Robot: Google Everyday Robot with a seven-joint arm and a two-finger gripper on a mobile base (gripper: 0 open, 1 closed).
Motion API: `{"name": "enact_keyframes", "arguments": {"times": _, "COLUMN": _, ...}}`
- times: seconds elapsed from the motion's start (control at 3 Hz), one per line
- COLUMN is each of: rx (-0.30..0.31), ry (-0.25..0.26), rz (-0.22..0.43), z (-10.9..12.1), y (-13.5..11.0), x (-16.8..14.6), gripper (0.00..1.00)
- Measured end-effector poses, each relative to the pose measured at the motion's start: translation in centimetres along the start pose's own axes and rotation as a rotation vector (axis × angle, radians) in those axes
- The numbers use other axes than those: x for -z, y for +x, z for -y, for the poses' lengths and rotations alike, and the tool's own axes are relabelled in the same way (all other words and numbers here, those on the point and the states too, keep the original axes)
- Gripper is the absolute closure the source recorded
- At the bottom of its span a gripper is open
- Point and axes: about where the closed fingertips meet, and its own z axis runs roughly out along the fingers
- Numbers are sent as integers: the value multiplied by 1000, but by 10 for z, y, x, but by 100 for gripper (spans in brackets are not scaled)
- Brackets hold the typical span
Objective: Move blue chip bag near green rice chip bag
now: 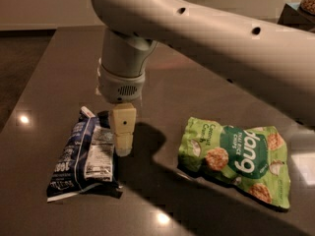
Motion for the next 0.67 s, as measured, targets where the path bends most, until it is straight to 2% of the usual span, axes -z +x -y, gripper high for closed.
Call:
{"name": "enact_keyframes", "arguments": {"times": 0.33, "rx": 16, "ry": -14, "rz": -14, "z": -5, "y": -6, "x": -5, "gripper": 15}}
{"name": "enact_keyframes", "arguments": {"times": 0.67, "rx": 24, "ry": -19, "rz": -22, "z": -10, "y": -10, "x": -6, "gripper": 38}}
